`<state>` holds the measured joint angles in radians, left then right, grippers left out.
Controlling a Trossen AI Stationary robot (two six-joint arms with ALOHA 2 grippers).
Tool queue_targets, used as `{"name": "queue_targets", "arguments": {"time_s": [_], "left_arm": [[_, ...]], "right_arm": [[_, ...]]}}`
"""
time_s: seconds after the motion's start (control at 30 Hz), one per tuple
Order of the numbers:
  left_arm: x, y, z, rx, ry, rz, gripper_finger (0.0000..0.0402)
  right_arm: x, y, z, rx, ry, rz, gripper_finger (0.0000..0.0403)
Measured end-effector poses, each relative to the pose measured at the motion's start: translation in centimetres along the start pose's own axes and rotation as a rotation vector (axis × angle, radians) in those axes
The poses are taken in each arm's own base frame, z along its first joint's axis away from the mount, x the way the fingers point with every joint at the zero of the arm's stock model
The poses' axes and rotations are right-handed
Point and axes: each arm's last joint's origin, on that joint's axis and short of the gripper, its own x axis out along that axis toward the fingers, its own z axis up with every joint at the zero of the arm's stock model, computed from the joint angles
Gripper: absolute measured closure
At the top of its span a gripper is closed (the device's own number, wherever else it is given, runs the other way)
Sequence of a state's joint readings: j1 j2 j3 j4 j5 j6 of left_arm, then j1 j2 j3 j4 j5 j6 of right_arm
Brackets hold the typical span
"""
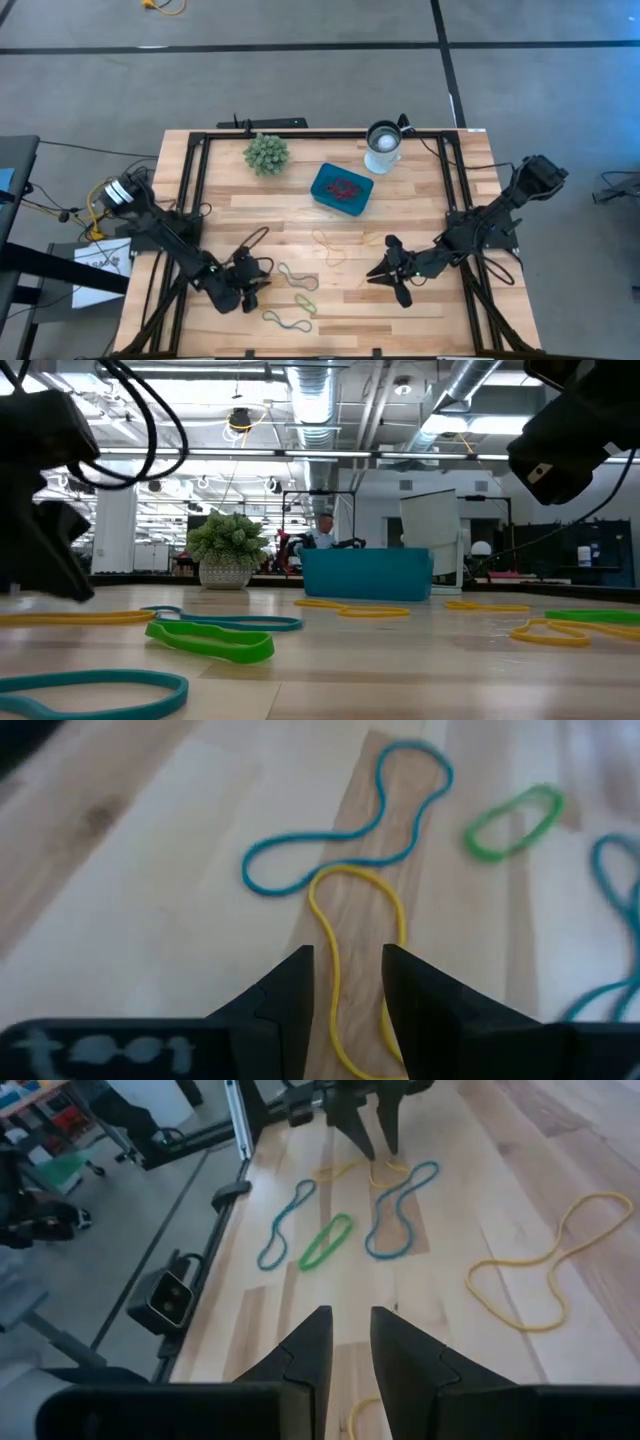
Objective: Pick and place items into bin
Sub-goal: Put the yellow rubber band into the blue bin
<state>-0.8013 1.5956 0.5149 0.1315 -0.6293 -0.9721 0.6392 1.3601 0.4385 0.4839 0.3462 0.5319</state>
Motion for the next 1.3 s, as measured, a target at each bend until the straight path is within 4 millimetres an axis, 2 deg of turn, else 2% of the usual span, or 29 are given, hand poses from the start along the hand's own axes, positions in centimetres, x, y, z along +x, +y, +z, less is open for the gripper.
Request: {"name": "queue_targets", "arguments": {"time_s": [0.3, 0.4, 0.57, 0.77, 0.9, 1.07, 1.17, 1.3], "left_arm": [[2.3, -1.0, -1.3, 0.063, 0.0, 0.086, 0.0295], [2.6, -1.1, -1.4, 0.078, 0.0, 0.116, 0.0319], [2.6, -1.3, -1.2, 0.113, 0.026, 0.16, 0.0391], [2.6, -3.1, 0.5, 0.179, -0.019, 0.165, 0.04], [2.4, -5.1, 4.4, 0.166, -0.113, 0.183, 0.0401], [3.1, -5.3, 10.0, 0.135, -0.141, 0.27, 0.0401], [3.9, -4.6, 13.9, 0.155, -0.176, 0.324, 0.0401], [5.2, -2.2, 19.3, 0.166, -0.219, 0.369, 0.0401]], "right_arm": [[0.0, 0.1, 0.1, 0.004, -0.009, 0.006, 0.0337], [0.0, 0.0, 0.1, 0.003, -0.008, 0.005, 0.0337], [0.0, 0.0, 0.1, -0.002, -0.008, 0.005, 0.0337], [0.0, 0.0, 0.1, -0.004, -0.009, 0.005, 0.0337], [0.0, 0.1, 0.1, -0.002, -0.014, 0.008, 0.0337], [0.0, 0.0, 0.2, -0.002, -0.026, -0.01, 0.0337], [0.0, -0.1, 0.3, 0.001, -0.047, -0.036, 0.0337], [0.0, -0.3, 0.4, 0.004, -0.07, -0.077, 0.0337]]}}
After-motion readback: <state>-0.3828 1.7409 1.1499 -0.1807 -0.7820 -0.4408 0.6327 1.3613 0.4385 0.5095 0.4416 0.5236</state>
